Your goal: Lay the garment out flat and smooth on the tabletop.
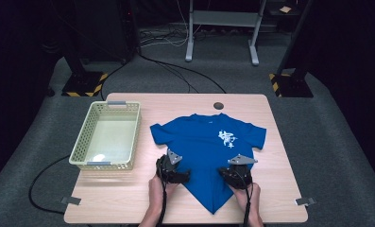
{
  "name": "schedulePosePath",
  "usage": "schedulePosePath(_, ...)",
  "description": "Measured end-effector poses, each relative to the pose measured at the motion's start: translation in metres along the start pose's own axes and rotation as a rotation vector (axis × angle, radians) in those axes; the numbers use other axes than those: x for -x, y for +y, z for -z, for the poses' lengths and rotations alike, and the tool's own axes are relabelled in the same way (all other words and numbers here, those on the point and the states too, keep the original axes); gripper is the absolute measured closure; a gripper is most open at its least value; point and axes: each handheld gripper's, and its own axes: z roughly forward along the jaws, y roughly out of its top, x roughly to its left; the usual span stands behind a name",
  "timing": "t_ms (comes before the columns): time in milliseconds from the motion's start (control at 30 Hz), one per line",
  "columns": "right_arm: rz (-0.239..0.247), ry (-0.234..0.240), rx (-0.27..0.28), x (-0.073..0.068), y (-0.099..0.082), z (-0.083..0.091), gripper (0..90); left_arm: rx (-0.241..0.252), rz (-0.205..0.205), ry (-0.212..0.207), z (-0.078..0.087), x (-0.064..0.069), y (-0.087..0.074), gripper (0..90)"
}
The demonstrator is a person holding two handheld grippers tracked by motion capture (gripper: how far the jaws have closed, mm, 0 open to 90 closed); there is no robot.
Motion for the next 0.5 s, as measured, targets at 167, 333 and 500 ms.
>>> schedulePosePath(167, -0.006, -0.002, 0.009, 0.003, -0.003, 0.009, 84.0, 0.0, 0.0, 0.0, 0.0, 0.0, 0.0, 12.4)
schedulePosePath(333, -0.01, -0.005, 0.016, 0.002, -0.006, 0.018, 83.9, 0.0, 0.0, 0.0, 0.0, 0.0, 0.0, 12.4)
schedulePosePath(500, -0.009, -0.009, 0.008, 0.002, -0.008, 0.025, 84.0, 0.001, 0.0, -0.001, 0.0, 0.0, 0.0, 12.5)
